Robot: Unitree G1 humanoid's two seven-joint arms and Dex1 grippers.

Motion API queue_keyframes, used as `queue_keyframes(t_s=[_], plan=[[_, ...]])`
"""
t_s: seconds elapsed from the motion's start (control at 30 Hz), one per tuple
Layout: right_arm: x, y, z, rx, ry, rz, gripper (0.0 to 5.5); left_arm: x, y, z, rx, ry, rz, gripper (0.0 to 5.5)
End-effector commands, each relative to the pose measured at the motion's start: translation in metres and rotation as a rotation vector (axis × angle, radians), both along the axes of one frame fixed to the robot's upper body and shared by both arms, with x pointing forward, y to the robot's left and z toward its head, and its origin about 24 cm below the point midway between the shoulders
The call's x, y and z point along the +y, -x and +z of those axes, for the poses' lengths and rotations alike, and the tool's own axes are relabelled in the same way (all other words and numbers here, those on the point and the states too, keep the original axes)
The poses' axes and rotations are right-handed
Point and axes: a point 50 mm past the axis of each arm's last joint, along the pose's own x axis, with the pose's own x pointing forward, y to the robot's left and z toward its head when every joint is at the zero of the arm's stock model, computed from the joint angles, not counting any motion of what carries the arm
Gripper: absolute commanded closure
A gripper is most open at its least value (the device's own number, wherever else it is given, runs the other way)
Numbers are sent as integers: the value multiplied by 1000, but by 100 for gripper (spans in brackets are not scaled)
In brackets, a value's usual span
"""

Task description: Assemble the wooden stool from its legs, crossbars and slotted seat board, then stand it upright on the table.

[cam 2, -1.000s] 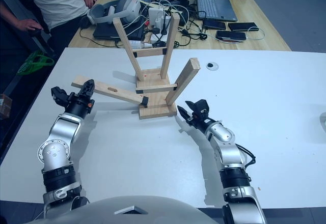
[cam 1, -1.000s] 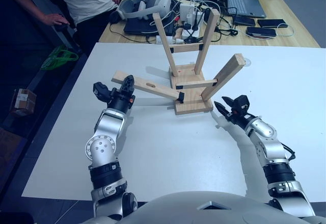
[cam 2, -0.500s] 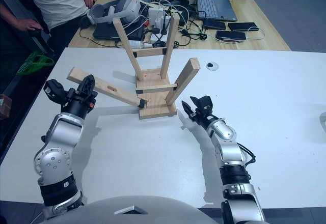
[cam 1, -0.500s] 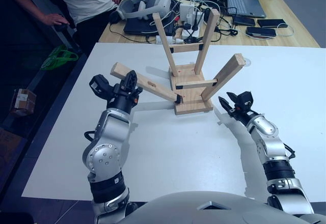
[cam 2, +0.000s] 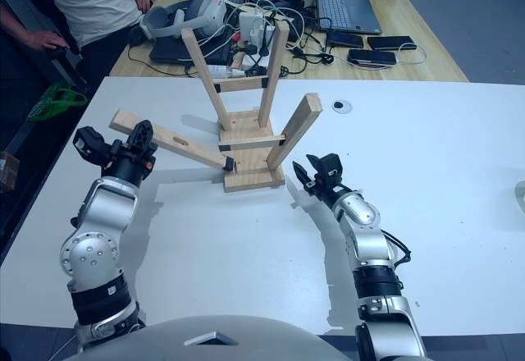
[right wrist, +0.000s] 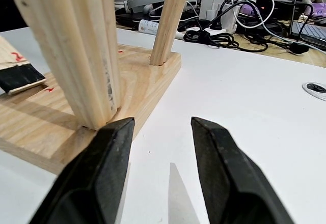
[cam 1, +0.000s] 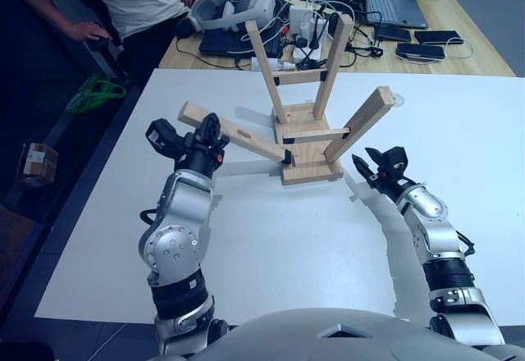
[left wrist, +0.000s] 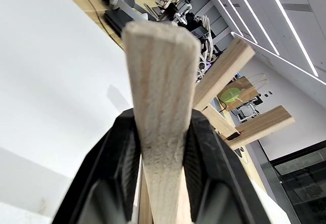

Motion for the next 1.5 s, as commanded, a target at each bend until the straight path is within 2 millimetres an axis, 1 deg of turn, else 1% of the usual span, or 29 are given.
queue_keyframes(t_s=[0.03, 0.1, 0.3, 0.5, 0.67, 0.77, 0.83, 0.9, 1.0, 1.13, 1.23, 1.37, 1.5], plan=[[-3, -2, 3, -13, 14, -15, 347, -3, 3, -20, 97, -14, -23, 449], [-2, -2, 3, -11, 11, -19, 347, -5, 1, -22, 102, -20, -28, 449], [0, 3, 0, 6, -2, -26, 347, -7, -10, -1, 35, 62, -7, 449], [4, 0, 0, 9, -5, -22, 347, -9, -14, 7, 25, 160, 9, 449], [12, -4, -15, 125, -9, 13, 347, -8, -16, 10, 18, 148, -3, 449], [16, -7, -20, 171, 23, 38, 347, -7, -17, 11, 15, 127, -8, 449], [21, -7, -21, 202, 2, 59, 347, -8, -17, 10, 18, 108, -15, 449], [26, -2, -21, 244, -60, 91, 347, -8, -18, 10, 19, 97, -17, 449], [35, 9, -19, 334, -170, 173, 347, -2, -19, 12, 10, 80, -1, 449], [40, 18, -12, 385, -217, 249, 347, 6, -22, 16, -4, 59, 18, 449], [39, 16, -8, 373, -211, 228, 347, 10, -19, 15, -3, 28, 13, 449], [31, 16, -6, 362, -202, 184, 347, 16, -10, 9, 14, -17, -5, 449], [22, 18, -7, 362, -189, 140, 347, 14, -5, 5, 30, -5, -20, 449]])
